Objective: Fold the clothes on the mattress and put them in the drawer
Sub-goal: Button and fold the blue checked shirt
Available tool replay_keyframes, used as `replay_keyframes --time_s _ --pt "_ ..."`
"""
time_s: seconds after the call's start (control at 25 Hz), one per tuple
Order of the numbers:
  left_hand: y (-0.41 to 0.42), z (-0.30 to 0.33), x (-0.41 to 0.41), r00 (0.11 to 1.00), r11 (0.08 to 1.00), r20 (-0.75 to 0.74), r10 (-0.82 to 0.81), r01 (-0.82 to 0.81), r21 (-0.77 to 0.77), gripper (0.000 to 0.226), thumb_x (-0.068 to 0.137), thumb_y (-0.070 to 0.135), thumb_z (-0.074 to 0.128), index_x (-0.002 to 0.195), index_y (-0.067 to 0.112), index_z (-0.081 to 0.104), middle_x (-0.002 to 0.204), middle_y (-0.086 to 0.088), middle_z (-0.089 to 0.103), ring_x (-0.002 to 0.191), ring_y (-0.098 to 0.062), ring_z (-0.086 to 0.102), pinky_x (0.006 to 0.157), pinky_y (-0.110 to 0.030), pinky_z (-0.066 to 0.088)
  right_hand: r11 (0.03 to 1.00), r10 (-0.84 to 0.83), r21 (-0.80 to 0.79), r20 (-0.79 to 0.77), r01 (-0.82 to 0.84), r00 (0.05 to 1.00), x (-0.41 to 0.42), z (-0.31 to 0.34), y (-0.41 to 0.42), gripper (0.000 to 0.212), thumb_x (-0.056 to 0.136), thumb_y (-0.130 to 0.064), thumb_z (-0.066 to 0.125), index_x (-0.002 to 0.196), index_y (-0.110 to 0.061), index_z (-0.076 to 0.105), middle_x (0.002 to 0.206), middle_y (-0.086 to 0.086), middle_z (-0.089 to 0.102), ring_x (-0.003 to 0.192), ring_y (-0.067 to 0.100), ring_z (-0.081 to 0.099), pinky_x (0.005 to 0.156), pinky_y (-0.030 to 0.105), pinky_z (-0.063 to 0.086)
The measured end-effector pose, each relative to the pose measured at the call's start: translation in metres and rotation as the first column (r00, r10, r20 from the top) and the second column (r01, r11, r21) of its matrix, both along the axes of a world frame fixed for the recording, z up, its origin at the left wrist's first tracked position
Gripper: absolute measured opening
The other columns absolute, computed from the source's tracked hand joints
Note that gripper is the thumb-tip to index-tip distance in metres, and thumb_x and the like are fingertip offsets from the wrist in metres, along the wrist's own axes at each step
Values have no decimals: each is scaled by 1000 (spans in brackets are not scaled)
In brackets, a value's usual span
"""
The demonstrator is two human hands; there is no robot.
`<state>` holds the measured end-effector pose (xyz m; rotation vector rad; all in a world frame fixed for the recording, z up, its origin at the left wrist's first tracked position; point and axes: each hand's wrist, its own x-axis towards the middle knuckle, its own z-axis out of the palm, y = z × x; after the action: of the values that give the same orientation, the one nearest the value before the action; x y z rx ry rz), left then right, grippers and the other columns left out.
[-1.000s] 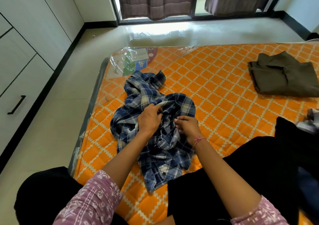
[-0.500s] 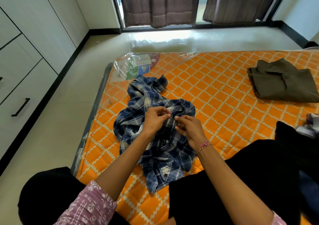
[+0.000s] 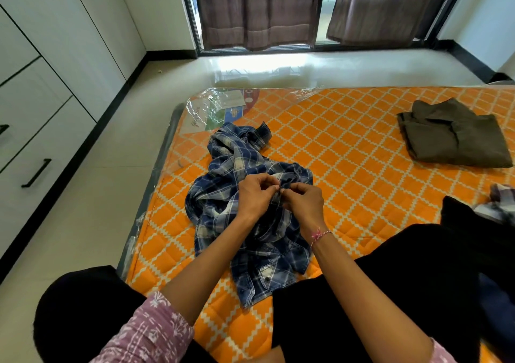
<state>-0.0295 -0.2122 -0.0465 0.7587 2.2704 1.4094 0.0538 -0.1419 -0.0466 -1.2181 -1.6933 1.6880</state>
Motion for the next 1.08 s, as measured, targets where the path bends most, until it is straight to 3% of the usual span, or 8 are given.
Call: replay_keyframes --time_s 0.24,0.32,0.6,0.68,0.8,0.84,0.96,1.08 --pt "6 4 -7 1000 999 -19 19 -20 -29 4 85 4 67 86 4 71 82 -4 67 76 -9 62 71 -13 47 858 -25 -501 -252 -109 968 4 -1 20 25 88 7 53 67 -2 62 57 3 62 53 10 62 54 19 55" --pt "8 3 -8 1000 999 -2 16 -16 -34 4 85 5 67 84 6 70 80 -2 66 76 -9 61 72 -16 47 837 -13 -530 -267 -136 964 3 -2 22 22 88 7 54 70 -3 62 61 4 63 54 10 63 55 20 56" --pt "5 2 -19 975 999 220 -29 31 -7 6 89 3 62 86 5 67 87 -8 67 82 -13 61 80 -25 48 964 250 -85 -37 -252 967 -6 10 24 17 87 1 62 71 0 62 66 9 58 61 14 59 53 18 54" --pt "3 4 -16 969 999 245 -28 19 38 10 91 9 60 86 4 68 82 -7 66 74 -9 60 75 -26 47 948 309 56 67 -313 949 -10 17 25 18 88 0 59 70 0 58 65 13 54 60 19 56 54 22 54" --pt "3 12 -12 992 996 -97 86 -89 -26 22 91 25 62 82 6 69 71 -1 62 65 -9 58 62 -24 48 886 280 315 217 -339 935 -14 23 27 25 86 -2 58 62 -2 57 66 18 59 64 30 60 63 35 56" --pt "3 16 -13 989 995 -124 74 -81 -52 25 91 27 63 81 5 68 70 -3 63 63 -11 60 60 -23 50 850 266 395 250 -349 931 -16 26 28 24 86 -4 58 62 -2 58 66 18 60 66 31 60 64 37 54" --pt "9 28 -15 978 996 209 -6 25 -89 28 96 23 55 88 -2 66 69 -9 64 52 -11 62 52 -20 52 766 268 523 268 -374 925 -17 31 28 24 87 -7 59 63 -5 57 65 13 60 62 27 55 60 33 44" --pt "16 35 -12 994 980 105 -19 39 -193 30 98 21 50 77 3 59 69 -12 62 56 -18 63 62 -31 57 769 275 526 240 -363 931 -15 32 28 22 87 -5 59 65 -6 58 68 14 62 65 30 58 64 38 49"
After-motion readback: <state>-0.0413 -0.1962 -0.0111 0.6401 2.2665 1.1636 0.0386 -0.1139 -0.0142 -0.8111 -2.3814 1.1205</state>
